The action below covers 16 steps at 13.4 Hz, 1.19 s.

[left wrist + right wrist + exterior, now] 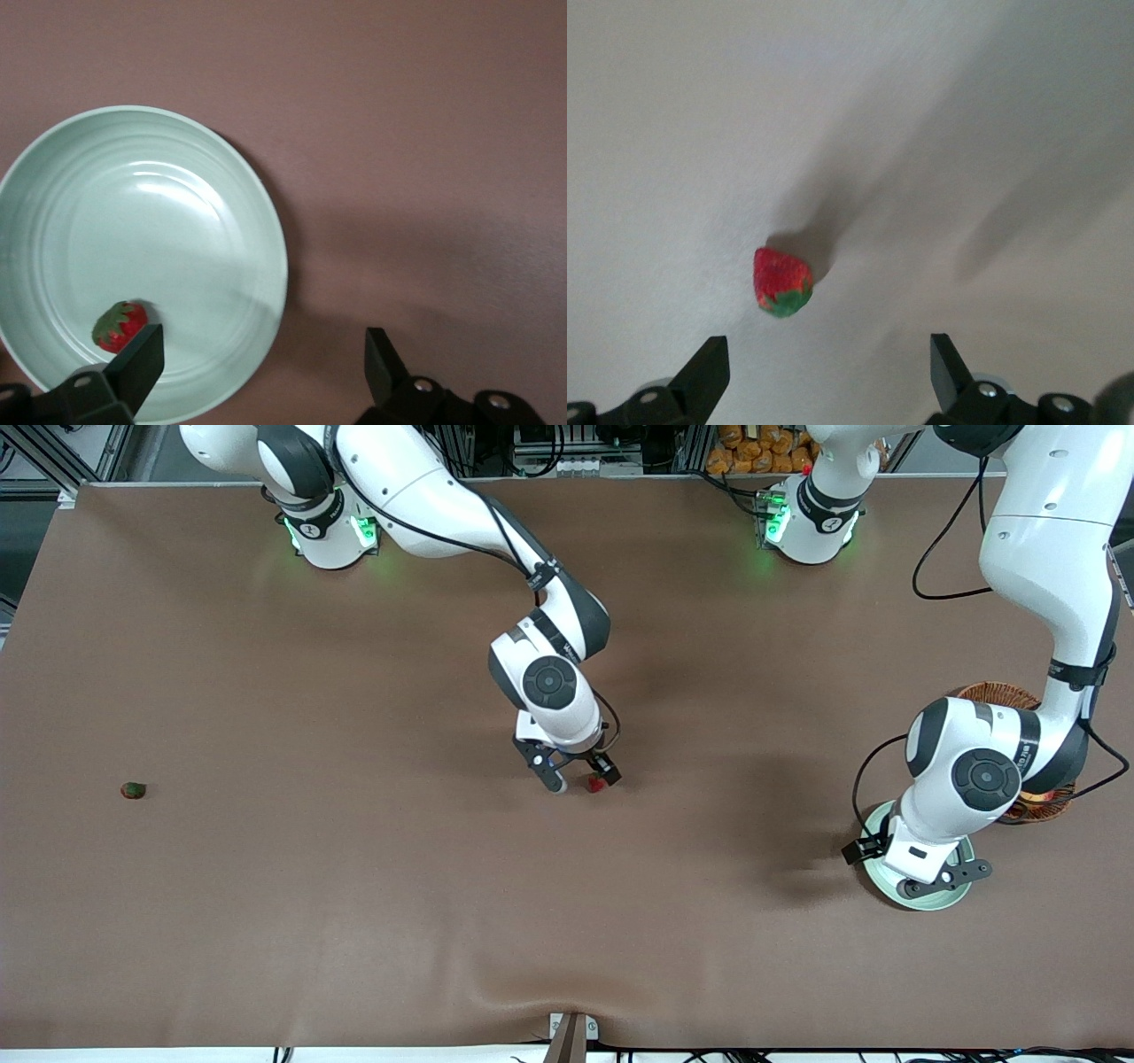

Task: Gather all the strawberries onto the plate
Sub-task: 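Drop the strawberry onto the plate while the right gripper sets another mid-table, then grasp the mid-table strawberry with the left gripper while the right gripper reaches another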

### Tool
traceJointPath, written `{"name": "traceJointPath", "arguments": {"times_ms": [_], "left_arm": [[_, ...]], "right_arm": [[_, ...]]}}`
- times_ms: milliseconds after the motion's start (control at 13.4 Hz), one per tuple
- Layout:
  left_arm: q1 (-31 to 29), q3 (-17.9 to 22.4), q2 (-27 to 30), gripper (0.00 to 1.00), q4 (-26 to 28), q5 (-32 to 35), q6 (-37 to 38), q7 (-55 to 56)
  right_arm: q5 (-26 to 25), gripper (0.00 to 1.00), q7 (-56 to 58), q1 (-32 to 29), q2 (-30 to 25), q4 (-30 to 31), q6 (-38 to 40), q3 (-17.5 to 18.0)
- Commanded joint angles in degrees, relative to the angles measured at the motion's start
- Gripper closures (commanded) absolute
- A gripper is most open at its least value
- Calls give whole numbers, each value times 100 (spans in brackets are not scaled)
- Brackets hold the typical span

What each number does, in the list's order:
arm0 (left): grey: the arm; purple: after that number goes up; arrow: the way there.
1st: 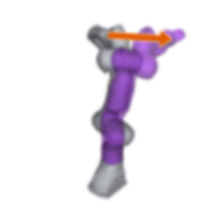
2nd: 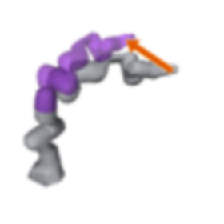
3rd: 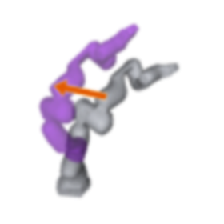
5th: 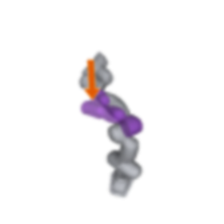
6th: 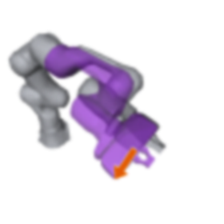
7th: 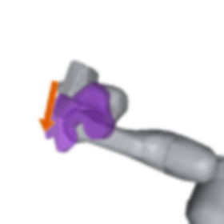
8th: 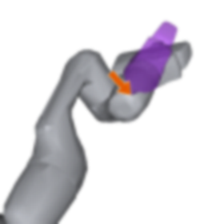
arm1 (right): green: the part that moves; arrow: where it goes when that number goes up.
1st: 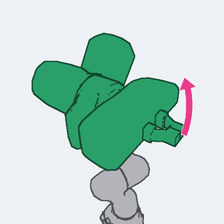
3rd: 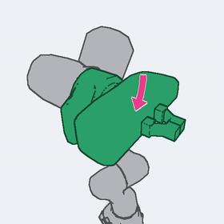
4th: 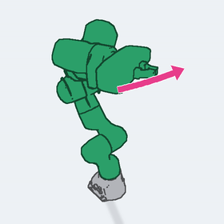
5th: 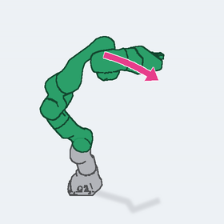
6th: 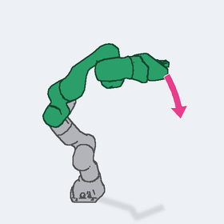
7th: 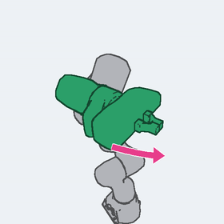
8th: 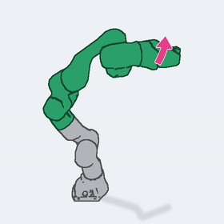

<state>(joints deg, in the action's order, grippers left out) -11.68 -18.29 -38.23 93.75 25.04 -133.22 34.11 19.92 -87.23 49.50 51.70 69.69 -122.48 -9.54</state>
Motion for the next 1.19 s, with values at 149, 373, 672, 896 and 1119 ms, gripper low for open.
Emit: {"name": "traceJointPath", "arguments": {"times_ms": [149, 373, 672, 896, 1119], "left_arm": [[8, -709, 220, 0, 205, 133, 42, 718], [524, -974, 193, 0, 127, 116, 42, 1131], [1876, -966, -218, 0, -373, 45, 33, 1632], [2975, -633, -649, 0, -961, 89, 25, 1958], [3724, -159, -1036, 0, -1367, 72, -54, 2091]], "right_arm": [[-40, 0, 432, -817, -308, -711, 1733, 67], [-49, 0, 1276, -1301, -555, -729, 2306, 41], [-618, 0, 2768, -1916, -880, -720, 3078, 32], [-988, 0, 3850, -2425, -1135, -659, 3580, -47], [-1217, 0, 5317, -3093, -1442, -248, 3784, -83]]}}
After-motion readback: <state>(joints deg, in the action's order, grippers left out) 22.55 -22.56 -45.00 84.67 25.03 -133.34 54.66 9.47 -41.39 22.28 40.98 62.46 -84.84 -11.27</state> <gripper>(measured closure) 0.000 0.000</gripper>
